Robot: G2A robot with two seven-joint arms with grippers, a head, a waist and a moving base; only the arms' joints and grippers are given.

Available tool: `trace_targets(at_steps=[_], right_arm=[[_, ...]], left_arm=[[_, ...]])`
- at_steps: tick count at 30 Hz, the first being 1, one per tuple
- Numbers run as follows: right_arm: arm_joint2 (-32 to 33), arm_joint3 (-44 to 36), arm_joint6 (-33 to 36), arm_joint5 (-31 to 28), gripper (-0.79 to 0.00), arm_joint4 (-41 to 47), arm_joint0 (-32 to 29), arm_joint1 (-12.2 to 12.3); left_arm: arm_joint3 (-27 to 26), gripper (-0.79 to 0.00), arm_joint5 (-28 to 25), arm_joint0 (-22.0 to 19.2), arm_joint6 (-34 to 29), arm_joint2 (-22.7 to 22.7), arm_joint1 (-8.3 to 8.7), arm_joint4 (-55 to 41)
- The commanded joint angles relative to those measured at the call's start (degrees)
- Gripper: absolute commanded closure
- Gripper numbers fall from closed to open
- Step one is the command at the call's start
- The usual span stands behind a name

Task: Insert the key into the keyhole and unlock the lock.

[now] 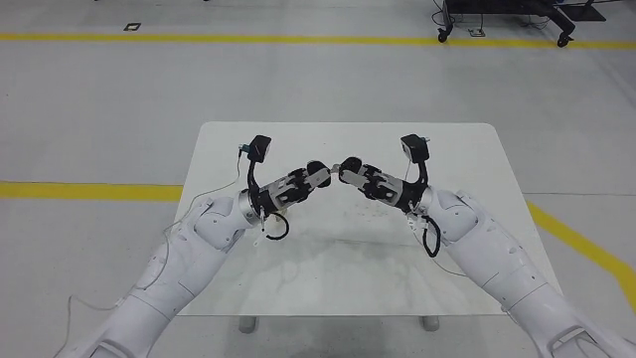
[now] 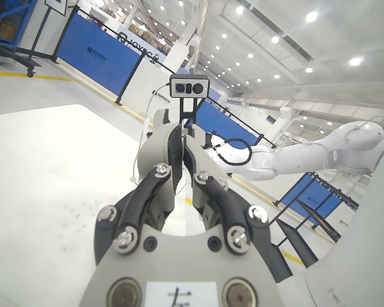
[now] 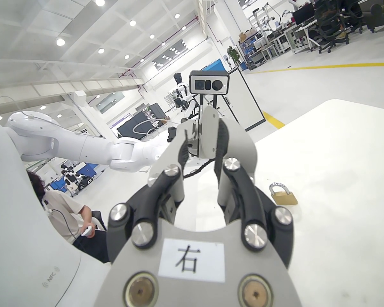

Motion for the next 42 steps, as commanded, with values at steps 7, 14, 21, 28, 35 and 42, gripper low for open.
trace_targets(at_steps=[7, 14, 21, 28, 35, 42], right_arm=[[-0.01, 0.00, -0.03, 0.00, -0.785, -0.01, 0.00, 0.00], [7.14, -2.90, -0.38, 8.77, -0.785, -18.22, -3.07, 2.02], [9.99, -9.52, 6.91, 10.29, -0.323, -19.93, -7.10, 3.59], [8.68, -9.69, 11.30, 10.60, -0.311, -16.70, -6.41, 3.48], [7.10, -8.64, 13.86, 10.16, -0.234, -14.15, -5.17, 3.12], [6.01, -7.06, 16.32, 8.01, -0.157, -10.99, -3.93, 2.94]], left_arm=[[-0.88, 0.000, 0.00, 0.79, -3.68, -2.35, 0.66, -0.60], [1.41, 0.000, 0.00, -0.38, -10.56, -1.94, 1.10, 2.11], [2.78, 0.000, 0.00, -2.03, -13.59, -0.50, 0.87, 5.68], [3.07, 0.000, 0.00, -2.57, -13.35, 0.98, 0.44, 8.85], [3.49, 0.000, 0.00, -3.02, -12.97, 1.78, 0.25, 8.92], [3.75, 0.000, 0.00, -3.25, -12.92, 2.24, 0.23, 8.68]])
